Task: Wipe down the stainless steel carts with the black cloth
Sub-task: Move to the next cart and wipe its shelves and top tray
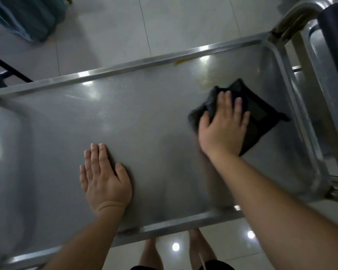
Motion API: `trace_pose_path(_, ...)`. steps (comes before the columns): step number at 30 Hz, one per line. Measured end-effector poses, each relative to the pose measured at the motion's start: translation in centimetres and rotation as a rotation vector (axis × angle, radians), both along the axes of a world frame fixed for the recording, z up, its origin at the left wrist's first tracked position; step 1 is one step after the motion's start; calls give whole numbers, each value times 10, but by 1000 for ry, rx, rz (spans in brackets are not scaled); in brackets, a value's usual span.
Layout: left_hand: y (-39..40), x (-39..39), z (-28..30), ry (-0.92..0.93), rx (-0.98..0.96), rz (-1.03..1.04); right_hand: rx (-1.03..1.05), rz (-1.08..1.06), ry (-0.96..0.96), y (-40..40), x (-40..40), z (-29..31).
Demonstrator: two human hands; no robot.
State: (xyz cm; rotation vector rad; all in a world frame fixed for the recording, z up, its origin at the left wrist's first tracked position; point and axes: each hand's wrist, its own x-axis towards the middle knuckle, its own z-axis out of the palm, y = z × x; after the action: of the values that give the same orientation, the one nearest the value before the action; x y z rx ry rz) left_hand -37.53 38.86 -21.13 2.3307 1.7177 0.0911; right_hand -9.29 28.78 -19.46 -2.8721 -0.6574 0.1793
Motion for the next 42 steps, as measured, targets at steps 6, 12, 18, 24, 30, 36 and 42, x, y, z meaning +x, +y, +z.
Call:
trace_pose_path(6, -1, 1, 2, 4, -9, 13, 2, 778, 101, 86, -122, 0)
trace_pose_path(12, -1, 0, 2, -7, 11, -1, -68, 1306, 64, 86, -18, -2)
trace_pose_path(18, -1, 0, 1, -1, 9, -3, -29, 478, 30, 10, 147, 5)
trace_pose_path(24, -1, -1, 3, 16, -24, -17, 24, -298, 79, 71, 103, 5)
trace_pose_path(30, -2, 2, 7, 15, -24, 3, 68, 32, 107, 160, -61, 4)
trace_pose_path(36, -1, 0, 3, 29, -18, -6, -30, 759, 119, 178, -78, -3)
trace_pose_path(42, -1, -2, 0, 10, 19, -9, -105, 965, 99, 156, 25, 2)
